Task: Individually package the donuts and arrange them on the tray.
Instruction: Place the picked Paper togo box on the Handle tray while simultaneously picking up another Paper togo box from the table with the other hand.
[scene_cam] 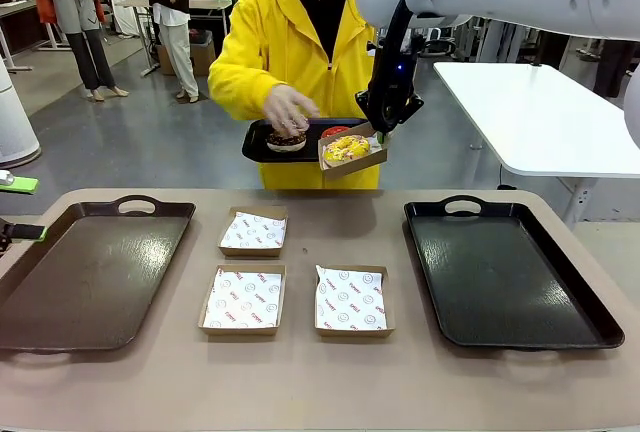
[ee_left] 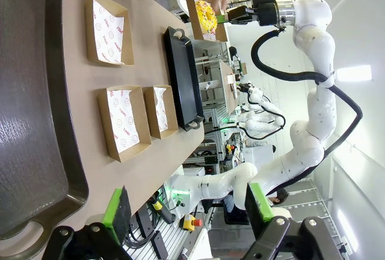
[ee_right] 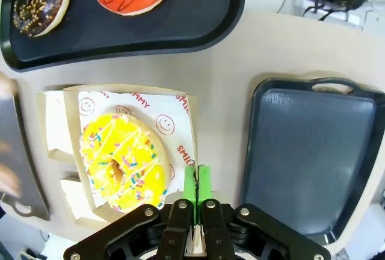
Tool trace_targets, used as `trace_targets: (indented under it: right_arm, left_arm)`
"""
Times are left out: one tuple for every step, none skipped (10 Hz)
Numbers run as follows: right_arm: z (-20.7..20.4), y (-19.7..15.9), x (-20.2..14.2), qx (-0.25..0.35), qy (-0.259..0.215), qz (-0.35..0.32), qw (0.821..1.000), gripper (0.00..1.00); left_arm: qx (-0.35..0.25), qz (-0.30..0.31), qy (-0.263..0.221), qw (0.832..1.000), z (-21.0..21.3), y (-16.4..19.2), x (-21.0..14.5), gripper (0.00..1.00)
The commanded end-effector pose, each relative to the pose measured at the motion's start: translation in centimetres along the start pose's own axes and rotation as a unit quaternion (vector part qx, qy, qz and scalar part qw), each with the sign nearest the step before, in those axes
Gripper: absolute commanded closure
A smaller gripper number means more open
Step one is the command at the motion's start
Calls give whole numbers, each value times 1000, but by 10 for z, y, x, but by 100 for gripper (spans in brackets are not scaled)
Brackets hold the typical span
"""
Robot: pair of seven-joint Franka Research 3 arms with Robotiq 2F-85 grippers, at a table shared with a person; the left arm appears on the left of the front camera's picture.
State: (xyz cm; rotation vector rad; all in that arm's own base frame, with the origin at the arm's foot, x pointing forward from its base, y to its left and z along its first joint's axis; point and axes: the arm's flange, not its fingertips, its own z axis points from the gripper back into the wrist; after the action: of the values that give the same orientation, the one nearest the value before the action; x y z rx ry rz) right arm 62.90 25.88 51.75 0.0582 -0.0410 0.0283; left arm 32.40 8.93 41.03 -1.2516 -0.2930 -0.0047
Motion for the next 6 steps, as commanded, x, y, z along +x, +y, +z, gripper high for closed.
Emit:
trace_targets:
  right_arm:
    - [-2,-4,-6,-2,2,-2,1000,100]
    - [0,0,0,0,0,0,1000,99]
    - [2,-11,-7,-1,0,17,1000,99]
    - [5,-26,-16,-8,5,29,1000,99]
    - [8,-44,-24,-10,2,38,999,99]
    - [11,-65,-31,-13,-1,40,999,99]
  left_arm:
    - [-7,-3,-4,1000,1,-1,1,0]
    - [0,0,0,1000,0,0,0,0]
    - [27,7,11,1000,-5,-7,9,0]
    - [56,4,20,998,-12,-20,18,0]
    - [90,-6,37,995,-21,-42,35,0]
    - [119,-10,50,992,-32,-67,53,0]
